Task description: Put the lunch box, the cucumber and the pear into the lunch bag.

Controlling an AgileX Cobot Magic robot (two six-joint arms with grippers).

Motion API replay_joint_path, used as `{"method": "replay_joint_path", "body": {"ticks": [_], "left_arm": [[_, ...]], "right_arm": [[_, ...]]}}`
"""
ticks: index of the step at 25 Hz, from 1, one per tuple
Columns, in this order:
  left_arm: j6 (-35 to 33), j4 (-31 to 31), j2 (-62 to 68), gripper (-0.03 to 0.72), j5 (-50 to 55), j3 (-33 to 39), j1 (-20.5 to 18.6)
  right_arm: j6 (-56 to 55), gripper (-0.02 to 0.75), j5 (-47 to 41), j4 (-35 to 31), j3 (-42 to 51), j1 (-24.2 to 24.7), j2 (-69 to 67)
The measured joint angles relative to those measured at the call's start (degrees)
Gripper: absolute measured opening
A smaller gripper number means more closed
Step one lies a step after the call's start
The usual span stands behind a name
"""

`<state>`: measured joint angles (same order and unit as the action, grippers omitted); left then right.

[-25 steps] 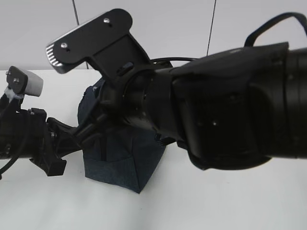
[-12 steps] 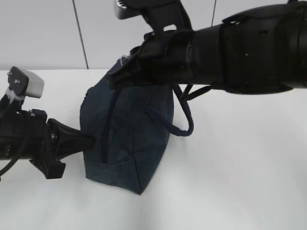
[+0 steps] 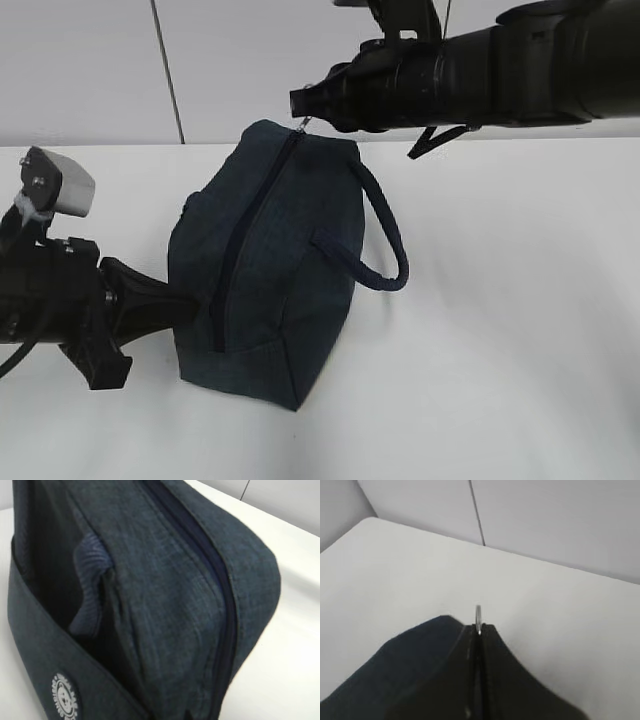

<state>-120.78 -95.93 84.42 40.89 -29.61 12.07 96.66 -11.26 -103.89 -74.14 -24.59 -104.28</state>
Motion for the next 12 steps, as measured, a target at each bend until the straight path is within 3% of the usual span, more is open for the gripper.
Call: {"method": "replay_joint_path", "body": {"ticks": [12], "left_arm": [[0.0, -0.35, 0.0, -0.008, -1.08, 0.05, 0.0]], "right_arm": [[-19.43, 0.006, -18.37, 0.69, -9.91, 12.86, -20.33]]}}
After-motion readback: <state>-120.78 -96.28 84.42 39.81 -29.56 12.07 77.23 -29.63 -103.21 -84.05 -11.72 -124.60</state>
